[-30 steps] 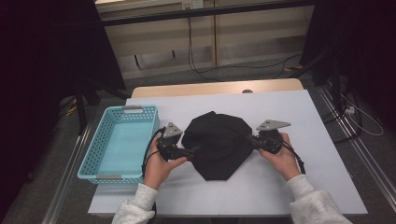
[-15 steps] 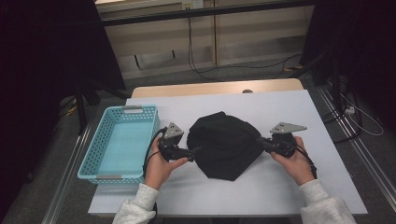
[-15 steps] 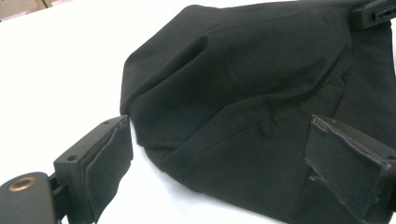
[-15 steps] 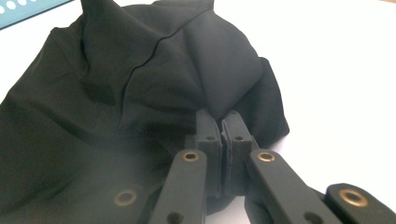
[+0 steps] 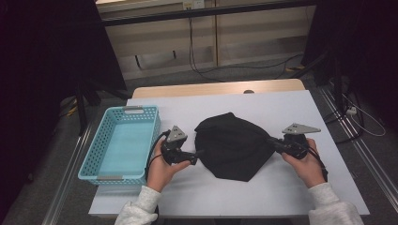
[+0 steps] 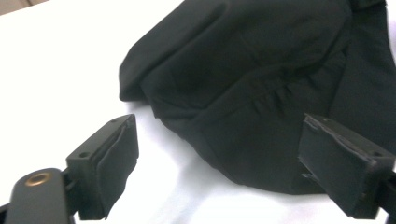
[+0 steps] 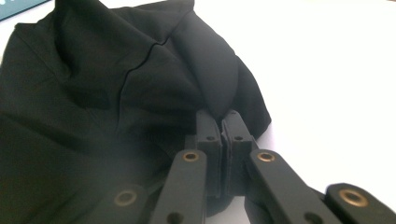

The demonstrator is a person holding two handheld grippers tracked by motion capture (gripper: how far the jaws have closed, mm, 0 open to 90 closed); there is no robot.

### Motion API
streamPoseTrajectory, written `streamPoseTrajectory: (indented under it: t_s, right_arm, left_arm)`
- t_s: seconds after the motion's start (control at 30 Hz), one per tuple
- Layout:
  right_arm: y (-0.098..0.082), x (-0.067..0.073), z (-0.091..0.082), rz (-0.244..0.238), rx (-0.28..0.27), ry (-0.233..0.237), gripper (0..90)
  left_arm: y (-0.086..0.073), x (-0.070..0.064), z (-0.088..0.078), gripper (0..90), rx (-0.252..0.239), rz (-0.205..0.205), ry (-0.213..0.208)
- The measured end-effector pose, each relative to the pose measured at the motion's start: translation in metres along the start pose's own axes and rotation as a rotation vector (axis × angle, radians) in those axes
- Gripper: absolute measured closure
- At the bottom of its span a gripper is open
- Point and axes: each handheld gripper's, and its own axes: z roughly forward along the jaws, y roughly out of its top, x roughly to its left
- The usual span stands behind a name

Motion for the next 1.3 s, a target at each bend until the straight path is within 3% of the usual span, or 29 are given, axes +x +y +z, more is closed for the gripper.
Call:
streamPoseTrajectory:
  t_s: [0.3, 0.47, 0.57, 0.7, 0.9, 1.03, 1.13, 1.2, 1.27, 1.3]
  right_arm:
    - [-0.002, -0.003, -0.008, -0.010, -0.031, -0.010, 82.9]
    - [-0.005, -0.008, -0.014, -0.012, -0.051, -0.045, 79.3]
    - [-0.008, -0.008, -0.021, -0.006, -0.067, -0.019, 76.8]
    - [-0.013, -0.001, -0.026, -0.057, -0.043, -0.029, 69.7]
    - [-0.018, 0.012, -0.030, -0.095, -0.053, 0.020, 58.2]
    - [-0.021, 0.017, -0.031, -0.105, -0.055, 0.050, 51.9]
    - [-0.023, 0.019, -0.029, -0.124, -0.047, 0.060, 49.2]
    - [-0.024, 0.020, -0.026, -0.143, -0.030, 0.060, 48.8]
    - [-0.025, 0.020, -0.025, -0.146, -0.025, 0.062, 48.9]
    - [-0.025, 0.020, -0.024, -0.149, -0.023, 0.058, 48.9]
  left_arm:
    - [-0.003, -0.004, 0.006, 22.7, 0.012, 0.028, -0.036]
    - [-0.003, -0.005, 0.008, 25.6, 0.012, 0.040, -0.043]
    - [-0.002, -0.005, 0.009, 26.7, 0.011, 0.037, -0.047]
    - [-0.001, -0.004, 0.010, 30.2, 0.009, 0.049, -0.044]
    - [0.001, -0.009, 0.013, 40.0, 0.007, 0.062, -0.088]
    - [-0.003, -0.014, 0.021, 43.0, 0.051, 0.088, -0.123]
    - [-0.008, -0.015, 0.028, 47.0, 0.113, 0.092, -0.094]
    - [-0.013, -0.015, 0.035, 50.2, 0.144, 0.057, -0.094]
    - [-0.013, -0.016, 0.036, 51.6, 0.142, 0.064, -0.098]
    - [-0.013, -0.017, 0.037, 55.0, 0.142, 0.044, -0.111]
